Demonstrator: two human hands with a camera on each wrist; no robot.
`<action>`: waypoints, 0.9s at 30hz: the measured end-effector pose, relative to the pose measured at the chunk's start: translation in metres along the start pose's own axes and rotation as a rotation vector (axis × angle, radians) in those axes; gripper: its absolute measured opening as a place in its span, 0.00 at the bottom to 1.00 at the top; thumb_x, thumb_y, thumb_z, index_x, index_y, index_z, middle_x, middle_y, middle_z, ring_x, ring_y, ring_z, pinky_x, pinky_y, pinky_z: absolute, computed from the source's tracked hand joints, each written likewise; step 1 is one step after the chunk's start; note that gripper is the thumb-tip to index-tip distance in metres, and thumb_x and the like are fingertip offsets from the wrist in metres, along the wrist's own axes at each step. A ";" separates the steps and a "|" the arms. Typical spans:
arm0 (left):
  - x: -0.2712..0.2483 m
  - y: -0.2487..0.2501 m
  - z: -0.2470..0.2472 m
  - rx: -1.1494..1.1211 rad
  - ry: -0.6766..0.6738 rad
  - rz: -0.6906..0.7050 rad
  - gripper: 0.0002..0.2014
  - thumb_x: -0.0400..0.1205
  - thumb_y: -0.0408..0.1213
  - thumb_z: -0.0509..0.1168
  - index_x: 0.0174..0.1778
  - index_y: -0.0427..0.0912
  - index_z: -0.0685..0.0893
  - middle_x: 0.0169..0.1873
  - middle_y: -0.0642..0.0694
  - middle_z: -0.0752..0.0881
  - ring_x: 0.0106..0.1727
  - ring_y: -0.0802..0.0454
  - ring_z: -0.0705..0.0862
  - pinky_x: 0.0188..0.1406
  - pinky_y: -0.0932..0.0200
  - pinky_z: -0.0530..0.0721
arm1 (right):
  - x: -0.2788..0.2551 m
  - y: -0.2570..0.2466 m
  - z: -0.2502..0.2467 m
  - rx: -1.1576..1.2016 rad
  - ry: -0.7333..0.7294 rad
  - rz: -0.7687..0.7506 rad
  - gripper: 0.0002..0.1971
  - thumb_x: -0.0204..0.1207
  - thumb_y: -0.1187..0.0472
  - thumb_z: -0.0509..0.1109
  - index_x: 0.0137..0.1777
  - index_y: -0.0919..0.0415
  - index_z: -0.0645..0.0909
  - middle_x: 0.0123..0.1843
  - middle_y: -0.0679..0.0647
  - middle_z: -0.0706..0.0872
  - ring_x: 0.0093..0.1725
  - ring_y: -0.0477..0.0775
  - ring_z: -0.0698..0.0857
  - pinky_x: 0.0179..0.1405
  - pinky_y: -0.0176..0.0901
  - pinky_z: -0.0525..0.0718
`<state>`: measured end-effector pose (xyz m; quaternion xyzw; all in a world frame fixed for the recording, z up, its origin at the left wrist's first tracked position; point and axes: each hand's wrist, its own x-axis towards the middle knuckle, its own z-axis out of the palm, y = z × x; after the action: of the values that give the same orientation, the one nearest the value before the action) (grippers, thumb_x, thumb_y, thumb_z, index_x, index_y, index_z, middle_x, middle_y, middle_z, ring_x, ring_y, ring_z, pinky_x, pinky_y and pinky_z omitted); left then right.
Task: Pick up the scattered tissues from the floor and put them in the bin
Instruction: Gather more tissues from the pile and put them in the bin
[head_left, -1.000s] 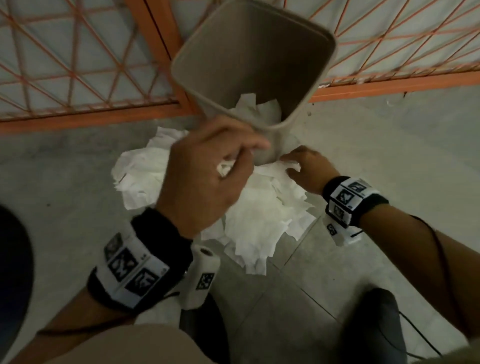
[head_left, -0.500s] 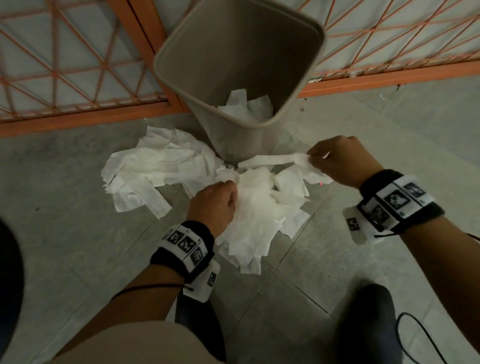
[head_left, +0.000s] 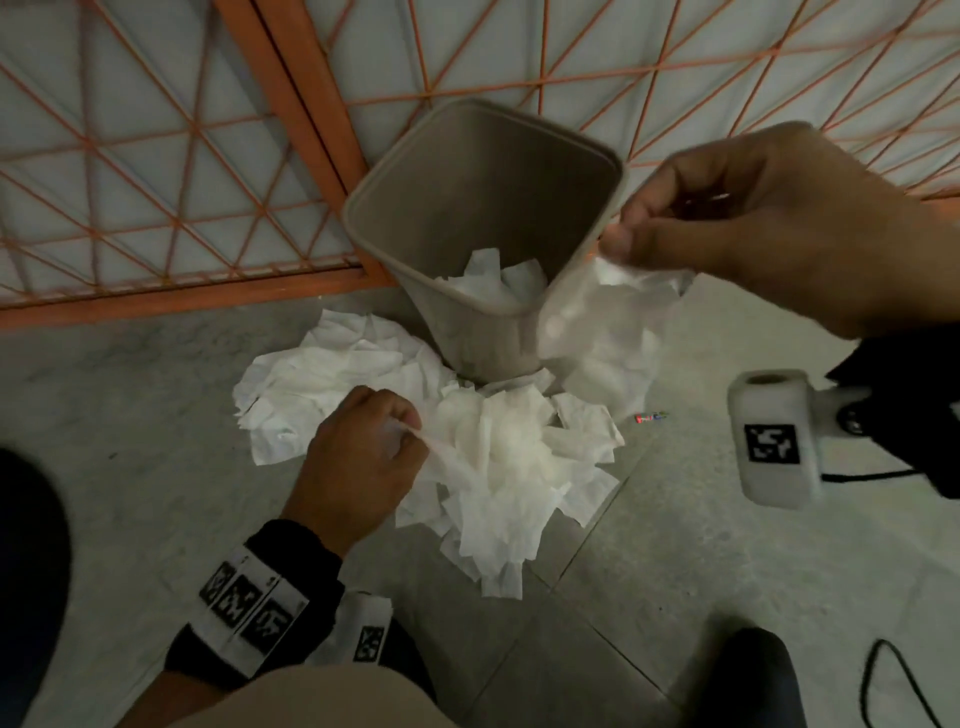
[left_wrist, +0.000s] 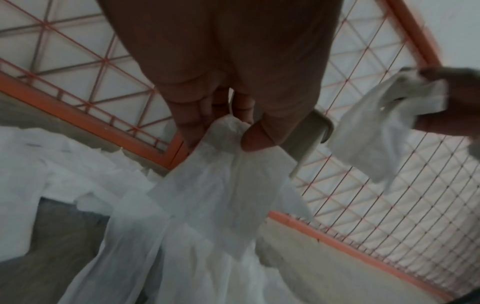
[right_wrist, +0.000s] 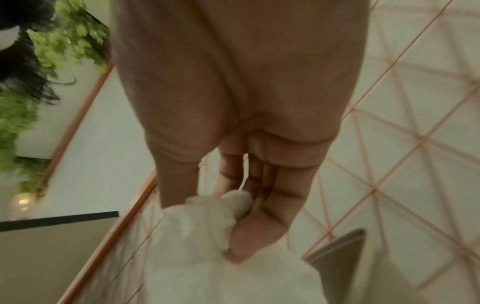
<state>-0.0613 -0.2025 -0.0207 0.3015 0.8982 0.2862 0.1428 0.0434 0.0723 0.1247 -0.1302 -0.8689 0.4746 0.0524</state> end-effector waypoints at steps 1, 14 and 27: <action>-0.003 0.004 -0.009 -0.029 0.002 0.002 0.02 0.76 0.34 0.68 0.41 0.46 0.82 0.43 0.51 0.84 0.44 0.56 0.82 0.43 0.59 0.81 | 0.007 -0.009 0.001 -0.012 0.009 -0.048 0.09 0.68 0.53 0.78 0.42 0.57 0.87 0.39 0.54 0.91 0.40 0.54 0.90 0.43 0.42 0.89; 0.037 0.113 -0.108 -0.175 0.320 0.392 0.09 0.76 0.33 0.65 0.42 0.50 0.89 0.43 0.55 0.87 0.40 0.58 0.87 0.41 0.61 0.87 | 0.108 0.001 0.040 -0.372 0.129 -0.216 0.09 0.68 0.64 0.73 0.48 0.55 0.88 0.48 0.48 0.85 0.41 0.38 0.79 0.46 0.30 0.76; 0.137 0.127 -0.072 0.417 -0.054 0.176 0.20 0.78 0.43 0.67 0.68 0.56 0.81 0.69 0.45 0.81 0.69 0.44 0.78 0.66 0.50 0.77 | 0.018 0.127 0.036 -0.089 0.426 0.112 0.10 0.75 0.64 0.68 0.52 0.51 0.85 0.55 0.52 0.88 0.55 0.53 0.85 0.58 0.53 0.84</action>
<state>-0.1398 -0.0648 0.1013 0.4094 0.9040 0.0974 0.0759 0.0408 0.1134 -0.0019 -0.2778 -0.8497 0.3996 0.2026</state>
